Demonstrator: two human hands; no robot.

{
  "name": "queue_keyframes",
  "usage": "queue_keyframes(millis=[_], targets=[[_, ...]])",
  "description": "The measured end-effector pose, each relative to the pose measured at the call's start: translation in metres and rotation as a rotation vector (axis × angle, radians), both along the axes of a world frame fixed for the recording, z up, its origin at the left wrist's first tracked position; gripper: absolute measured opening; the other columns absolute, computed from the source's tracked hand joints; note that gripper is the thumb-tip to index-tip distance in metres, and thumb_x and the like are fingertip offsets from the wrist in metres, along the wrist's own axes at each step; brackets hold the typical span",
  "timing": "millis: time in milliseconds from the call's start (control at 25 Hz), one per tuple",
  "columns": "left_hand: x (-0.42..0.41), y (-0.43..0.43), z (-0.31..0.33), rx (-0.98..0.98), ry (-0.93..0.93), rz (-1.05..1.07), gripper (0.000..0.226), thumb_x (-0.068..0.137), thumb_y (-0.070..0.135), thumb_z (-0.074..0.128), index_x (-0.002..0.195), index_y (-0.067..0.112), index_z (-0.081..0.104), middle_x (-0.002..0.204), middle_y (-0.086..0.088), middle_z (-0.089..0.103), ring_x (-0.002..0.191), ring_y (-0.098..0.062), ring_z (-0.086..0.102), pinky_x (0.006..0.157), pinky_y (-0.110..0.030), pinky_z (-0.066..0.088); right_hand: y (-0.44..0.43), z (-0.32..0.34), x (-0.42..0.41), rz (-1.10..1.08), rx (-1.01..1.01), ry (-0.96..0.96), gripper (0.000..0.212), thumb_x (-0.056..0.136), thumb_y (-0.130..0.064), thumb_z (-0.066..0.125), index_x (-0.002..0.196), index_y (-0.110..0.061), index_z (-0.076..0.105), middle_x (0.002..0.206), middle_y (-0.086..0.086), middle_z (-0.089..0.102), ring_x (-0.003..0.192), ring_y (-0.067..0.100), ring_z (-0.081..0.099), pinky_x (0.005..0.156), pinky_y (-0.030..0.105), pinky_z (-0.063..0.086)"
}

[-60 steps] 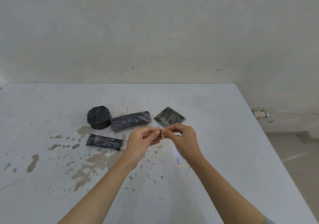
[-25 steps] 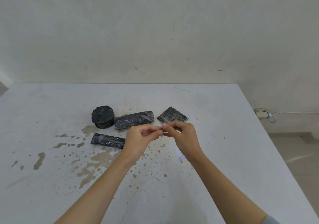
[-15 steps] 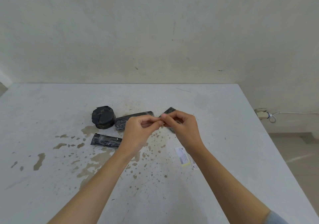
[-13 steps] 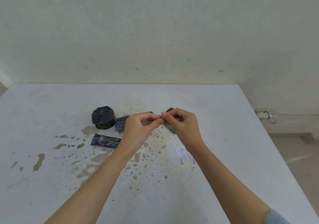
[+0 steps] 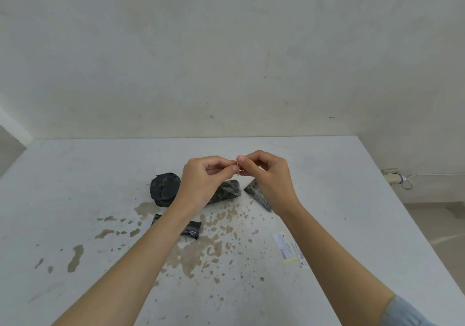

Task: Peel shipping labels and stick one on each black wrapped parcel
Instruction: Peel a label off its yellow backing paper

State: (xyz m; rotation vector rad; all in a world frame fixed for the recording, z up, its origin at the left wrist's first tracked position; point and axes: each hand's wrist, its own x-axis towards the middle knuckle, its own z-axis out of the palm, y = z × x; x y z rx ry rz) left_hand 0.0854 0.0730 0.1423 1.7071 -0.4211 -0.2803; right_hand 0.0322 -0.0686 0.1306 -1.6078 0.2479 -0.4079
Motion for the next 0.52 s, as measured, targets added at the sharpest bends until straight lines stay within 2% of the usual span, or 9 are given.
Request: queue_keyframes(millis=[240,400,520], targets=[[0.026,0.018,0.005,-0.011,-0.004,-0.014,0.007,0.081,0.013,0.070,0.083,0.009,0.076,0.079,-0.006,0.075,0.077,-0.016,0.072,0.081,-0.030,0.058,0.019,0.002,0.023,0.008,-0.018,-0.034,0.020,0.086,-0.017,0.067,0.080,0.001,0.069,0.078,0.014,0.070,0.076,0.018,0.065,0.072,0.026,0.056],[0.038,0.038,0.003,0.006,-0.012,-0.007,0.007,0.080,0.013,0.071,0.084,0.009,0.075,0.080,-0.007,0.075,0.077,-0.017,0.072,0.081,-0.032,0.058,0.037,-0.001,0.038,0.012,-0.043,-0.011,0.018,0.084,-0.018,0.068,0.079,-0.001,0.069,0.075,0.009,0.070,0.074,0.016,0.065,0.076,0.034,0.057],[0.050,0.053,0.002,-0.006,-0.009,0.022,0.005,0.079,0.010,0.072,0.083,0.009,0.075,0.081,-0.007,0.075,0.077,-0.019,0.072,0.081,-0.034,0.058,0.053,-0.001,0.052,0.003,-0.032,0.002,0.013,0.084,-0.014,0.066,0.077,-0.004,0.071,0.076,0.010,0.071,0.079,0.021,0.068,0.082,0.043,0.057]])
